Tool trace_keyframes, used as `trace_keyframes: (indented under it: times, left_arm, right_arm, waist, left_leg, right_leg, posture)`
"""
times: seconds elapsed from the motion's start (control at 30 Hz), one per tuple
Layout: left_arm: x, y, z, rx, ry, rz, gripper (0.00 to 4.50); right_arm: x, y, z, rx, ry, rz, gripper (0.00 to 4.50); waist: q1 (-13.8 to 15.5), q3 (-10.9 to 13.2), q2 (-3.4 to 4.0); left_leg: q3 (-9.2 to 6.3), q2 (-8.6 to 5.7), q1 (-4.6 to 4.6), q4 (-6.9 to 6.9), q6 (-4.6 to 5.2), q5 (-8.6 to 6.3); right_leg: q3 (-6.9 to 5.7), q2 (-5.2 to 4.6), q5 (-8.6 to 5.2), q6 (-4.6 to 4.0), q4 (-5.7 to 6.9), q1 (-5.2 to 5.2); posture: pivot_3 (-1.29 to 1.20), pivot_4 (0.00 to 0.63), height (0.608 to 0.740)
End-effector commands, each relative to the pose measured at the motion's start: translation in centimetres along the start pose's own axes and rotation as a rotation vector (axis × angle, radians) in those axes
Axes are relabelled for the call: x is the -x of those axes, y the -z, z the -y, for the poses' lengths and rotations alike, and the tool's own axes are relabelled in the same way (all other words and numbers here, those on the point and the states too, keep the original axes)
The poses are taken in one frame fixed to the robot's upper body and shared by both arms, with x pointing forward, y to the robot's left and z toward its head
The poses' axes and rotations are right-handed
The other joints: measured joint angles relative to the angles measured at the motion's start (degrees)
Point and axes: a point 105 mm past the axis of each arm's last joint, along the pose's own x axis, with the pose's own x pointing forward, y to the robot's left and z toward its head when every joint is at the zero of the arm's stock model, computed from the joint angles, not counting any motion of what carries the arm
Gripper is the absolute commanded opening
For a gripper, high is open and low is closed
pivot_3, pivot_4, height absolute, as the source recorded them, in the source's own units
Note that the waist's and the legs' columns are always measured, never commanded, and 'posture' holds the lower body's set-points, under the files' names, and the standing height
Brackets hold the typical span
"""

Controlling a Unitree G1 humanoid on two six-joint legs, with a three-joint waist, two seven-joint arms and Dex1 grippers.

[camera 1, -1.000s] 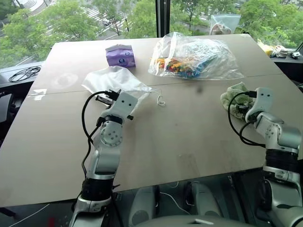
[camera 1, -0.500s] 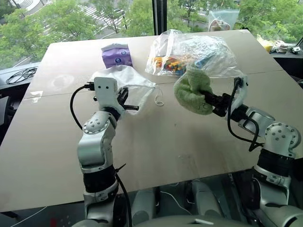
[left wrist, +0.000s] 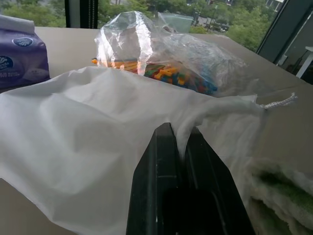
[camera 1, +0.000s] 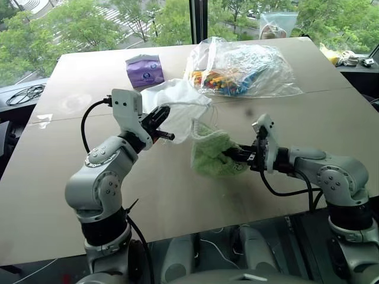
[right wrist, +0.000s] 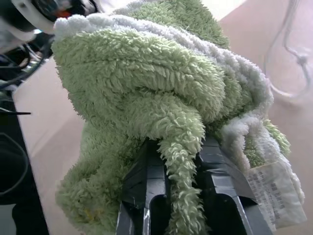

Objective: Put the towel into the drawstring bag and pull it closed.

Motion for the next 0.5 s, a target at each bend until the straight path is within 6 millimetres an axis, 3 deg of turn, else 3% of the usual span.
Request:
trace_keyframes:
  times: [0.03, 0.17, 0.27, 0.4, 0.5]
  left_arm:
    - [0.1, -0.6, 1.2, -0.045, 0.068, 0.027, 0.0]
    - [0.0, -0.4, 1.8, -0.043, 0.106, 0.022, 0.0]
    - [-0.1, -0.2, 2.3, -0.035, 0.142, 0.02, 0.0]
    - [-0.3, -0.4, 2.8, -0.024, 0.169, 0.035, 0.0]
    - [-0.2, -0.2, 3.4, -0.015, 0.194, 0.03, 0.0]
  right_arm:
    - [0.5, -2.9, -2.4, 0.019, -0.119, 0.132, 0.02]
    - [0.4, -3.4, -2.2, -0.014, -0.096, 0.146, 0.02]
    - [-0.8, -2.4, -0.9, -0.03, 0.0, 0.072, 0.02]
    - [-2.0, 0.6, 1.7, -0.03, 0.179, -0.101, 0.02]
    - [-2.1, -0.1, 1.0, -0.051, 0.136, -0.061, 0.02]
  waist:
    - [0.1, 0.01, -0.01]
    - [0.3, 0.01, -0.01]
    - [0.29, 0.01, -0.01]
    - [0.2, 0.01, -0.01]
    - [0.3, 0.01, -0.01]
  left_leg:
    - [0.01, -0.01, -0.01, 0.0, 0.0, 0.0]
    - [0.05, -0.02, -0.01, 0.0, -0.06, -0.04]
    - [0.06, -0.02, 0.0, 0.0, -0.2, -0.12]
    - [0.06, -0.02, 0.0, 0.0, -0.2, -0.11]
    - [0.07, -0.02, -0.03, 0.0, -0.01, -0.01]
  right_leg:
    - [0.01, -0.01, 0.0, 0.0, -0.01, 0.0]
    - [0.03, -0.05, 0.0, 0.0, -0.04, 0.01]
    - [0.03, -0.06, 0.0, -0.01, -0.04, 0.0]
    - [0.02, -0.04, 0.0, -0.01, -0.03, 0.0]
    - [0.02, -0.05, 0.0, -0.01, -0.04, -0.01]
  posture:
    - [0.0, 0.15, 0.74]
    - [0.0, 0.15, 0.74]
    - [0.0, 0.15, 0.74]
    - [0.0, 0.15, 0.74]
    - [0.0, 0.15, 0.74]
